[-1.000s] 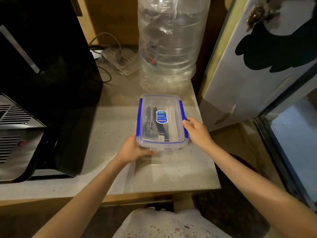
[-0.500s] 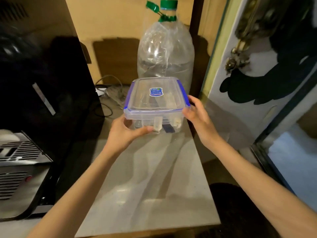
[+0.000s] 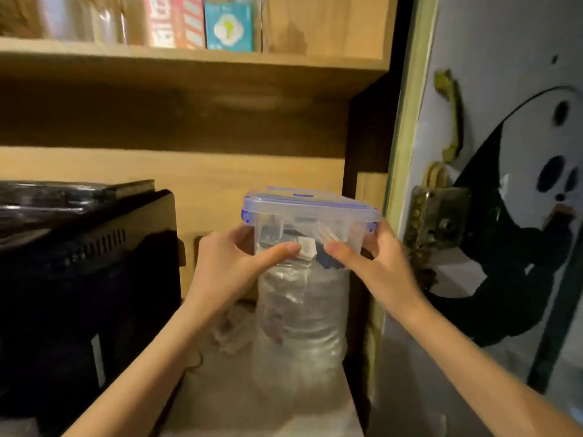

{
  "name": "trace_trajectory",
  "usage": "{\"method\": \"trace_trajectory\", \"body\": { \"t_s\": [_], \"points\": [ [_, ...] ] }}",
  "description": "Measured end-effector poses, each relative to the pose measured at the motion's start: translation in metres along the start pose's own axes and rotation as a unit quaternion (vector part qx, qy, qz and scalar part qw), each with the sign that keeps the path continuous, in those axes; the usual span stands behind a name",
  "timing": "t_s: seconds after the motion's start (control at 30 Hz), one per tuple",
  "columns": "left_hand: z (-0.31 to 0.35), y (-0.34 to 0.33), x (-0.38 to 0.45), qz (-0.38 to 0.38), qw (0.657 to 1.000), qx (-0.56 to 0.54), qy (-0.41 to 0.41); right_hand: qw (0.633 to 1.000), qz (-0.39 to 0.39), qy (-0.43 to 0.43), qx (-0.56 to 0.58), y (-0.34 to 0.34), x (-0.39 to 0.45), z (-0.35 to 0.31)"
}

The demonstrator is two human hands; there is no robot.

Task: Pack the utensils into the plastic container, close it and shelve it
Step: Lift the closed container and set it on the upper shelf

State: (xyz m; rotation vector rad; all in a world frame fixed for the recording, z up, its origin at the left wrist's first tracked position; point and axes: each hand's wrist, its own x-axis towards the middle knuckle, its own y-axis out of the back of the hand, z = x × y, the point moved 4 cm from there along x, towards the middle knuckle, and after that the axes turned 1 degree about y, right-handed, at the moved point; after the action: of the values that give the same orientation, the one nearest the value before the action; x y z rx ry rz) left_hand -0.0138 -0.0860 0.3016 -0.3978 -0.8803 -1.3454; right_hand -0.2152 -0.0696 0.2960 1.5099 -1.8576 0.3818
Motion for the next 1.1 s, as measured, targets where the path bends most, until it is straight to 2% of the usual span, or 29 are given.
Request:
{"method": "trace_trajectory", "body": {
  "t_s": [0.23, 0.37, 0.6, 0.73, 0.83, 1.1],
  "points": [
    [0.055, 0.014, 0.072, -0.016, 0.997, -0.01, -0.081, 0.997, 0.021, 0.07, 0.01, 0.018, 0.071, -0.053],
    [0.087, 0.024, 0.11, 0.028, 0.99, 0.02, -0.138, 0.993, 0.026, 0.111, -0.009, 0.029, 0.109, -0.086],
    [0.121, 0.033, 0.174, 0.042, 0.986, 0.029, -0.157, 0.987, 0.017, 0.161, 0.01, 0.048, 0.159, -0.136],
    [0.143, 0.032, 0.203, 0.049, 0.98, 0.009, -0.195, 0.982, 0.036, 0.186, -0.013, 0.063, 0.187, -0.159],
    [0.151, 0.029, 0.228, 0.042, 0.98, -0.01, -0.194, 0.979, 0.032, 0.199, -0.021, 0.072, 0.209, -0.171],
    [0.148, 0.015, 0.279, 0.022, 0.985, 0.019, -0.172, 0.982, 0.023, 0.187, -0.026, 0.075, 0.26, -0.159]
  ]
}}
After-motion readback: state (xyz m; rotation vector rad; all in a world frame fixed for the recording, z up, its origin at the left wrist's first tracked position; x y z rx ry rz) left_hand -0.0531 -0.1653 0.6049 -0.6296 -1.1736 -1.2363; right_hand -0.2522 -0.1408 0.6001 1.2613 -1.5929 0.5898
